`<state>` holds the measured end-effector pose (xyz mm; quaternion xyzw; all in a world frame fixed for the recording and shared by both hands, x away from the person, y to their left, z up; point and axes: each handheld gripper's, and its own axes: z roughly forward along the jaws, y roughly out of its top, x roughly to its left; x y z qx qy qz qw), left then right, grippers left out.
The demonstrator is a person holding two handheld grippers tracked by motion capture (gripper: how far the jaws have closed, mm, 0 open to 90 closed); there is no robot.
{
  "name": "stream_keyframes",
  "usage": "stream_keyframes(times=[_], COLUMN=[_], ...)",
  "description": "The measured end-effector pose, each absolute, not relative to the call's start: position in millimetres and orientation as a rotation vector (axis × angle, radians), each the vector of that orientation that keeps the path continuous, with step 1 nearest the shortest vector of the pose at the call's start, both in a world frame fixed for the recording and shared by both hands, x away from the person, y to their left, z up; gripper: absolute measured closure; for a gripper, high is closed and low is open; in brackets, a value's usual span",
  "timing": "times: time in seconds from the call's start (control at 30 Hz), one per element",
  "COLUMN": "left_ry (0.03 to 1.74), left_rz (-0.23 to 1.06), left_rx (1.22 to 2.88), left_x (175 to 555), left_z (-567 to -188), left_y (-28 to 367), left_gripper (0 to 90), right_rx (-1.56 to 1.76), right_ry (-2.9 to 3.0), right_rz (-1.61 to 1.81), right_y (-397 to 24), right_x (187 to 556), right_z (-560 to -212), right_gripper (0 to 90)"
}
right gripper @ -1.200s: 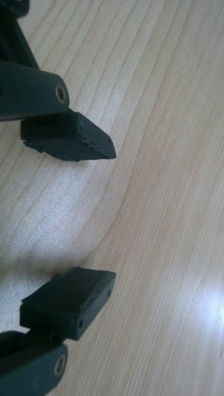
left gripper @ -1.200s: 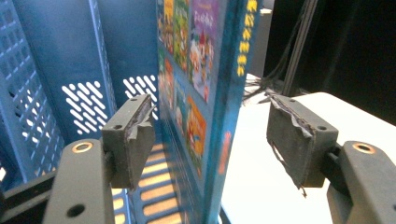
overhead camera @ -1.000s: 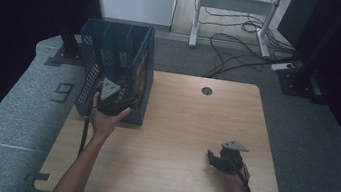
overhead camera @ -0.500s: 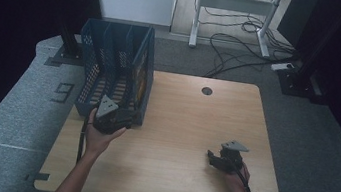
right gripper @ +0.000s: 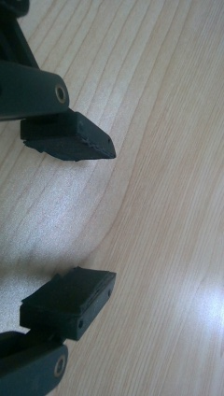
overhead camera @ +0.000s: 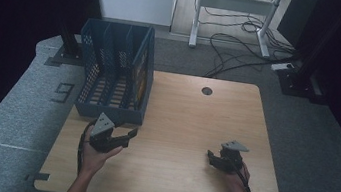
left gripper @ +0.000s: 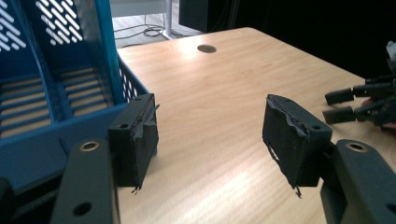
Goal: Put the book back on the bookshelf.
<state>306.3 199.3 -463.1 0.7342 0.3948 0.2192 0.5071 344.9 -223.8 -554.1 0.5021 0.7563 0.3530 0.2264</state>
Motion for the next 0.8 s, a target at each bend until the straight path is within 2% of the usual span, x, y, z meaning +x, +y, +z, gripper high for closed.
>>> stream_keyframes(times=[0.37,0.8], left_ry=[0.945,0.947], left_rz=[0.466,0.462], left_rx=[1.794,1.799], left_x=[293,292], left_z=[-488,-493], left_y=[204,206], left_gripper=[34.9,34.1], right_rx=[1.384,1.384], right_ry=[2.085,2.084], right_rz=[0.973,0.973], right_y=[-224,-224], right_x=[345,345], right_z=[-554,-554], right_gripper=[33.6,33.6])
